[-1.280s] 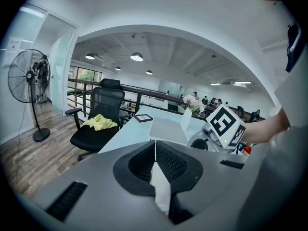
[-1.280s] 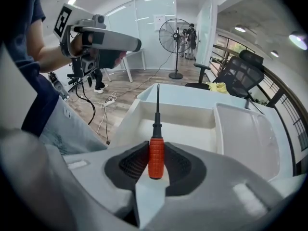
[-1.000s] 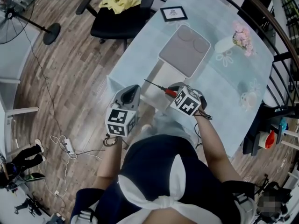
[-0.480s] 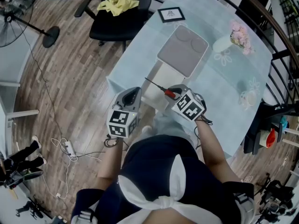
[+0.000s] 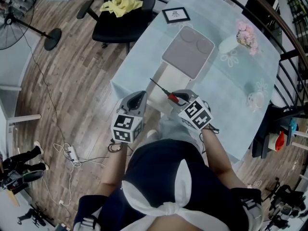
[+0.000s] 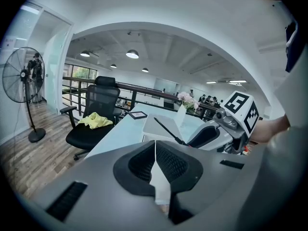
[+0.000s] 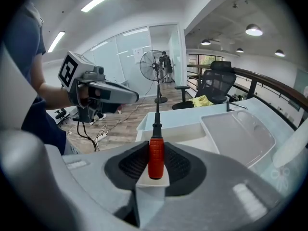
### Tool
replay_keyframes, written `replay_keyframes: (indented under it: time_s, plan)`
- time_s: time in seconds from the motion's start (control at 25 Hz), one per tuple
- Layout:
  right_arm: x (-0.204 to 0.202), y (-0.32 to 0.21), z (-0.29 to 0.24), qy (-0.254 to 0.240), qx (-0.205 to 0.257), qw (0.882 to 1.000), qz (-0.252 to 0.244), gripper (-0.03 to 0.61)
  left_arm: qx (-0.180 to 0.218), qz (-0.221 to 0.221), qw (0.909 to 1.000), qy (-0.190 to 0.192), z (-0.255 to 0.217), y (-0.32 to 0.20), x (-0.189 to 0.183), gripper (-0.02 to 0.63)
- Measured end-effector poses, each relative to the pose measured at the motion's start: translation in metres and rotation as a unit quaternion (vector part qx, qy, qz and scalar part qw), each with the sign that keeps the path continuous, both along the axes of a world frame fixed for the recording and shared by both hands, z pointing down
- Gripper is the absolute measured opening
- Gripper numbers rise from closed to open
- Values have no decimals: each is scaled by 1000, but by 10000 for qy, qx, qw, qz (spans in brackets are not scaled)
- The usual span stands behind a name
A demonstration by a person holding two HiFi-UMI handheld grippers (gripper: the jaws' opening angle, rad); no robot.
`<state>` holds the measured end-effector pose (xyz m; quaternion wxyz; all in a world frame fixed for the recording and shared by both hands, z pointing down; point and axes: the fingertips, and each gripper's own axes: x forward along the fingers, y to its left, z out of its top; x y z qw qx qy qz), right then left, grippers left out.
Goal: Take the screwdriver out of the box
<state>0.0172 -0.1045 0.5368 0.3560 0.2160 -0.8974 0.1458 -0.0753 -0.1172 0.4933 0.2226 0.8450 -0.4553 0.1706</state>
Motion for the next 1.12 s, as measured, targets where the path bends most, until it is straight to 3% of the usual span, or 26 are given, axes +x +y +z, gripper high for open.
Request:
replay_keyframes:
  time_s: [1.12]
  plan:
    - [-1, -4, -78, -876, 664, 9930, 428, 98, 200, 268, 9991, 256, -17, 2, 22, 21]
